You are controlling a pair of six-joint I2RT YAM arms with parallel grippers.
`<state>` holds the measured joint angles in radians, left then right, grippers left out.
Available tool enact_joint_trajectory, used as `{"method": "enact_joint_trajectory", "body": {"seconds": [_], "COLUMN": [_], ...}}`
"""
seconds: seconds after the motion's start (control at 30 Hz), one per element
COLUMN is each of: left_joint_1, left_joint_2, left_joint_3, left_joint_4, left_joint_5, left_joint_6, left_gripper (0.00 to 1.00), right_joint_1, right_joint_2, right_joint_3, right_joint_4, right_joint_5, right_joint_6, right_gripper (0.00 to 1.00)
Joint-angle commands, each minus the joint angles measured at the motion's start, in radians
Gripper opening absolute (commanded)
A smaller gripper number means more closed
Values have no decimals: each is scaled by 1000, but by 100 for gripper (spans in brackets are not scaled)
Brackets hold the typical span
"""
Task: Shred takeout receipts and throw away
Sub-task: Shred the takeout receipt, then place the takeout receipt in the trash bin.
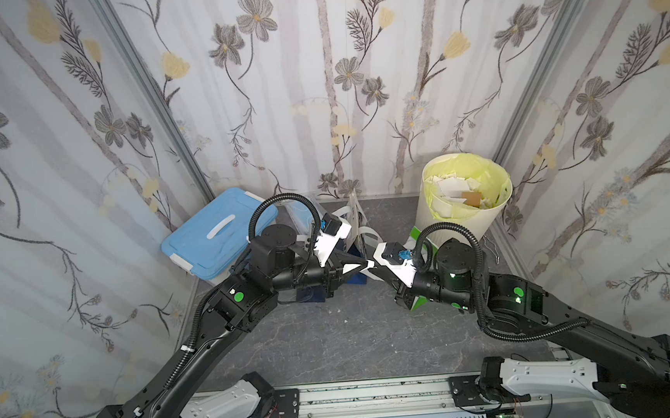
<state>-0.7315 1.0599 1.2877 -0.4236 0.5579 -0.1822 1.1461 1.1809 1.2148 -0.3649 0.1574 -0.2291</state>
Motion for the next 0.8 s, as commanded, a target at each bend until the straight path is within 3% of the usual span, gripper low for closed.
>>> {"method": "enact_joint_trajectory", "body": {"seconds": [0.0,0.13,0.37,0.53,0.67,0.77], "left_joint_1": [-5,-12,-12,-11,-12,-12], "left_joint_2": [17,20,20,32,14,9], "left_joint_3": [33,45,63,93,76,67], "left_joint_4": [-130,-198,-218,-167,-47,29], "left_joint_5": [-273,-402,-602,-611,-583,-572], "left_joint_6": [-225,-264,-192,-144,-171,-209], "left_gripper": [0,0,0,0,0,0], "right_joint_1": [50,91,54,-107,-307,-483], "right_joint_2": [-20,-41,-115,-114,-45,0], "right_joint_3": [-21,-23,-27,-25,46,101], "right_joint_4": [137,161,223,277,224,157], "right_joint_5": [217,229,95,170,334,378], "right_joint_6": [-172,-207,34,157,327,490], "right_gripper": [0,0,0,0,0,0]}}
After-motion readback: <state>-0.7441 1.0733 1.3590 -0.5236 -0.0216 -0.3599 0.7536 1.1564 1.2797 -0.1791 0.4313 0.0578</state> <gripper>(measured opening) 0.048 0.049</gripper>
